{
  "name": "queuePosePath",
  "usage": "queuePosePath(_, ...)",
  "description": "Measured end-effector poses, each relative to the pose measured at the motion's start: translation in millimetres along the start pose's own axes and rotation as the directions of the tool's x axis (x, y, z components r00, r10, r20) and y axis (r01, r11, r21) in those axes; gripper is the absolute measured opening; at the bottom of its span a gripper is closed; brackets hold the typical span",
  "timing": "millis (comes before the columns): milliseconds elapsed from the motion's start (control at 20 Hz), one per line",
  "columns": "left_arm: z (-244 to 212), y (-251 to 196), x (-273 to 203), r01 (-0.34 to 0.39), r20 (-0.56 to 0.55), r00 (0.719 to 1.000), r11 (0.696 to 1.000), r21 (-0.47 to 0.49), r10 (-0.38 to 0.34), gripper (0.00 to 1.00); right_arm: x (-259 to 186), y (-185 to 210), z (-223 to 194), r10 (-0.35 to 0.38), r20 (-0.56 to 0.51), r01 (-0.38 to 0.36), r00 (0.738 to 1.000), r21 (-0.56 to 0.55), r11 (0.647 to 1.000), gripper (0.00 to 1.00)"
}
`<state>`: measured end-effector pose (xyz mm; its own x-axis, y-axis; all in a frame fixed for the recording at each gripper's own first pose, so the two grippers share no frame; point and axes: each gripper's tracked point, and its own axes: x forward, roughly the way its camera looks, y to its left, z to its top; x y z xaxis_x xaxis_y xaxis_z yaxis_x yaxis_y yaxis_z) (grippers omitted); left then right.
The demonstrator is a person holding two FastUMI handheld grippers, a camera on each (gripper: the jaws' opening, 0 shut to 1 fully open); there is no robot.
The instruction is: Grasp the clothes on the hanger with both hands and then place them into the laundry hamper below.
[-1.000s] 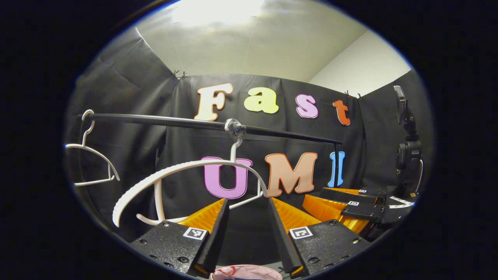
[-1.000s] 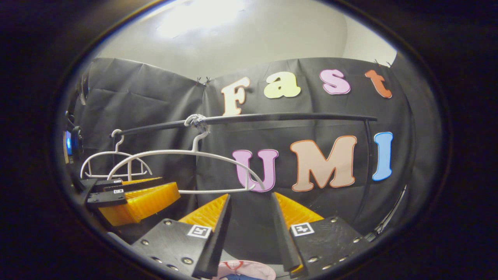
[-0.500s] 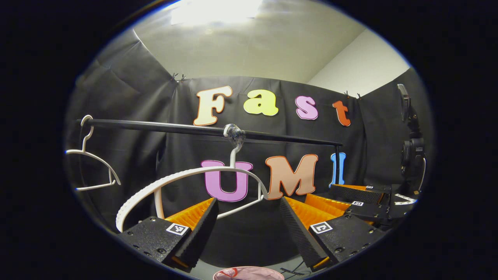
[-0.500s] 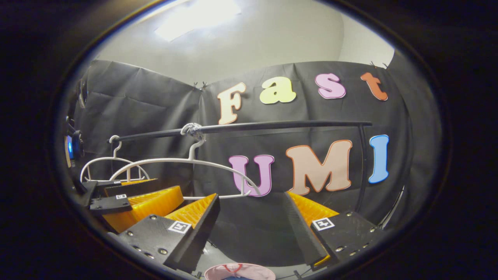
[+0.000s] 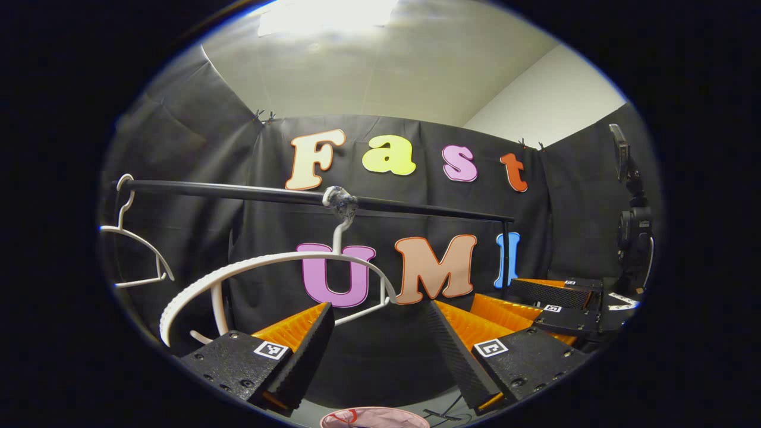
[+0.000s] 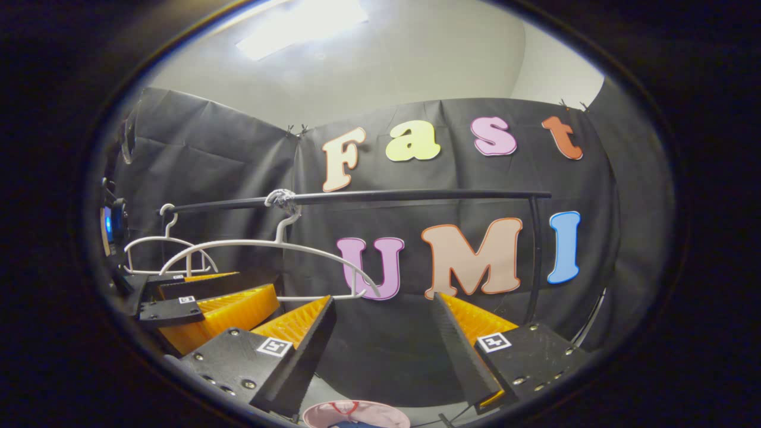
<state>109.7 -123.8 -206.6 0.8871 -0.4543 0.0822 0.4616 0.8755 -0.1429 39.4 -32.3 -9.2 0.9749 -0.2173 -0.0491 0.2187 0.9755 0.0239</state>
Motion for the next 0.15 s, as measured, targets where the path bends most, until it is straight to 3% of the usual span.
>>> queuePosePath(150, -2.1, -13.1, 3.5, 0.016, -0.006, 1.0, 1.0, -0.002, -0.016, 0.98, -4.6, -13.1, 2.7, -0.014, 0.002, 0.014, 1.0, -0.006, 1.0, 0.92)
